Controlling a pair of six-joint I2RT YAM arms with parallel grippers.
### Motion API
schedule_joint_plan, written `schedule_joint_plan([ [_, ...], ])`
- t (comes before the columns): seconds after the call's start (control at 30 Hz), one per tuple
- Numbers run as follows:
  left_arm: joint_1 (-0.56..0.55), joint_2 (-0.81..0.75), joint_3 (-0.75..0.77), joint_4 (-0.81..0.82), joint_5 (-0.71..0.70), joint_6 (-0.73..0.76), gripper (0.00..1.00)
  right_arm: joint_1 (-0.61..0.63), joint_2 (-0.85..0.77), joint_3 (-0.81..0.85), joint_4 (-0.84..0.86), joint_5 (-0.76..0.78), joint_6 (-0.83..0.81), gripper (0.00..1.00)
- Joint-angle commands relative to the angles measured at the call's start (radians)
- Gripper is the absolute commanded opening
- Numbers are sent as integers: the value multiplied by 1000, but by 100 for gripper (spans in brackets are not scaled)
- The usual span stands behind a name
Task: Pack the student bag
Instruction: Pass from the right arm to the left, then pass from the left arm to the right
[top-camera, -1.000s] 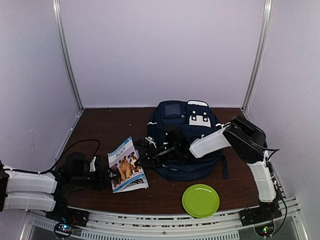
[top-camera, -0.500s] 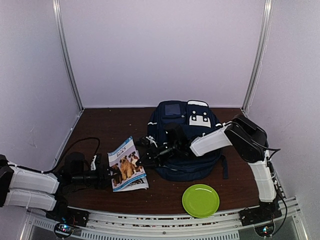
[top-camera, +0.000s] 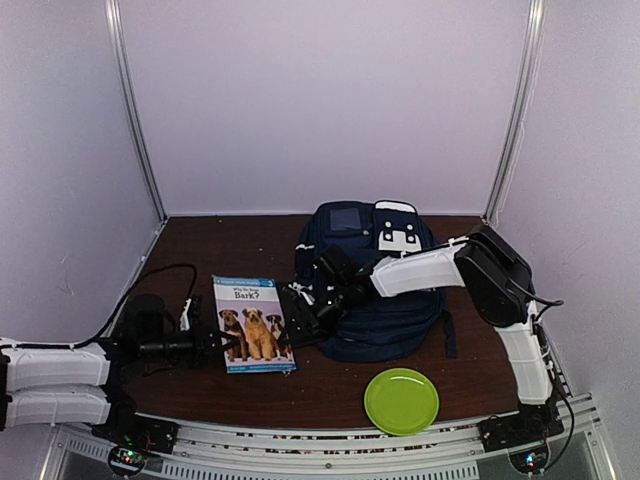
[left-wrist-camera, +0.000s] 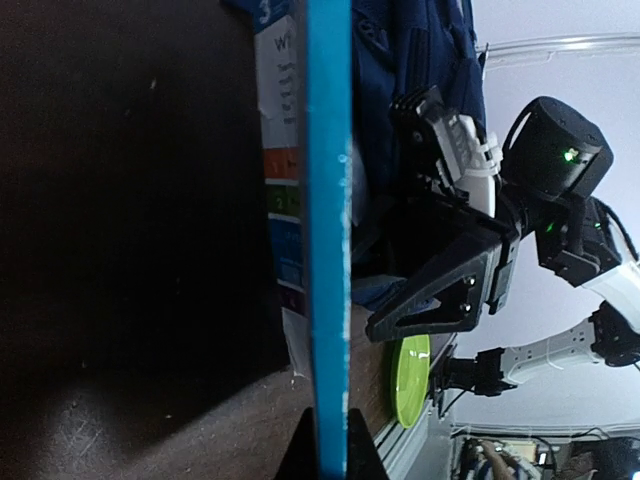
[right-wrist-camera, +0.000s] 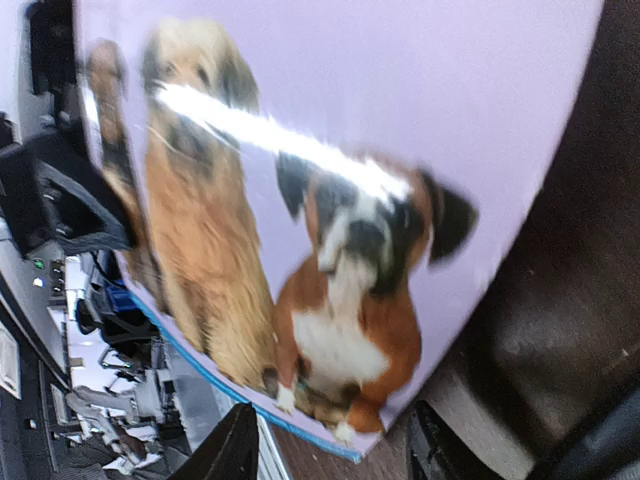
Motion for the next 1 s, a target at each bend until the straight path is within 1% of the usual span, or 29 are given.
schedule_joint_plan([
  [0.0,-3,-106,229,-307,12,292,0,-24,-200,48,-377,287,-474,63],
  [0.03,-3,-120,278,-373,12,354,0,-33,-265,27,-369,337,-508,69],
  [0.1,-2,-129,351,-463,27,462,0,-70,-378,-4,-340,378,-546,74],
  [0.13,-2,-123,385,-493,54,528,0,-91,-419,2,-347,376,-569,77],
  [0.2,-2,-95,438,-524,122,600,0,-130,-469,58,-399,381,-608,84],
  [0.23,-3,-76,469,-538,150,631,0,-148,-483,97,-436,400,-622,96],
  [0.27,-4,-58,491,-547,174,654,0,-169,-501,151,-465,416,-628,100],
  [0.33,-8,-31,528,-547,218,698,0,-198,-538,179,-474,411,-625,100],
  [0.4,-20,-16,565,-547,240,733,0,-215,-576,170,-455,357,-630,100],
  [0.47,-31,-2,604,-570,263,769,0,-218,-591,176,-471,254,-644,100],
  [0.53,-37,8,638,-600,279,800,0,-218,-586,185,-488,135,-615,100],
  [0.6,-40,6,647,-609,297,813,0,-218,-581,176,-480,42,-572,94],
  [0.63,-40,1,647,-608,300,815,0,-218,-585,157,-458,37,-552,90],
  [0.7,-43,-7,646,-592,319,814,0,-215,-594,122,-434,86,-558,88],
  [0.8,-55,-14,648,-557,340,797,0,-214,-581,98,-399,112,-540,88],
  [0.97,-78,-17,647,-454,356,737,0,-189,-535,123,-370,28,-499,90],
])
